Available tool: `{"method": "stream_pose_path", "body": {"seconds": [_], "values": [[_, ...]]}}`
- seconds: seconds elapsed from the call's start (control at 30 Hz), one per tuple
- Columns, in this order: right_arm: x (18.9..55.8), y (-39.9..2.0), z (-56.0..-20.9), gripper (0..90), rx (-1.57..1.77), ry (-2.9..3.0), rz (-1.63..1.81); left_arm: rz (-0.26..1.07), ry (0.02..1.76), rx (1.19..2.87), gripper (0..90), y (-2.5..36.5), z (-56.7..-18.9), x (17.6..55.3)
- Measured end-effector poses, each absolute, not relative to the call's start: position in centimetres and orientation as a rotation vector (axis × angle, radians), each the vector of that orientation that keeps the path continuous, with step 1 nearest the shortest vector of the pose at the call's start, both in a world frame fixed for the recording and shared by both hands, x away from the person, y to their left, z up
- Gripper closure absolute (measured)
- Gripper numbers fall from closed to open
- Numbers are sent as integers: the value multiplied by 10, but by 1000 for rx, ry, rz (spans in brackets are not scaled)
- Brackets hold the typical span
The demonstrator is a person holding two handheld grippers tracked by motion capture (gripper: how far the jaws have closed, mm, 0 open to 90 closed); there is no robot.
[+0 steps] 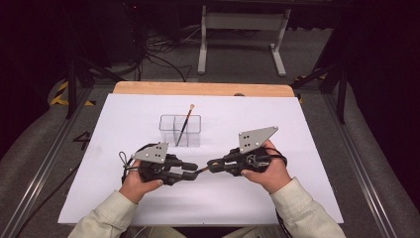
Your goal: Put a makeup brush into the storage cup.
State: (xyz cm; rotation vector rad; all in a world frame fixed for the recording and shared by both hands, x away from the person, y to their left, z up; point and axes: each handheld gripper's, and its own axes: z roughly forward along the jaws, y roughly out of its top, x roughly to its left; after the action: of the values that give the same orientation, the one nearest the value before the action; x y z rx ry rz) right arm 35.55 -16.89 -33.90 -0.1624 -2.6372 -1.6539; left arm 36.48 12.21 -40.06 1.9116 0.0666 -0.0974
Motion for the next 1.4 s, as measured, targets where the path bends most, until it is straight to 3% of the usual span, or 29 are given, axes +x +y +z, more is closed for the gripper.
{"method": "stream_pose_path", "body": {"seconds": [0.43,1.03,1.23,1.3,1.4], "values": [[357,-164,-339,844,-159,-2648,-1638,-117,35,1954,825,117,-404,364],[358,-162,-342,833,-159,-2616,-1669,-83,27,1981,833,114,-404,361],[355,-165,-342,402,-230,-2583,-1782,-70,39,1944,834,119,-401,362],[355,-168,-343,312,-250,-2564,-1839,-64,44,1931,833,121,-399,363],[356,-176,-344,256,-273,-2559,-1892,-56,53,1907,834,124,-397,364]]}}
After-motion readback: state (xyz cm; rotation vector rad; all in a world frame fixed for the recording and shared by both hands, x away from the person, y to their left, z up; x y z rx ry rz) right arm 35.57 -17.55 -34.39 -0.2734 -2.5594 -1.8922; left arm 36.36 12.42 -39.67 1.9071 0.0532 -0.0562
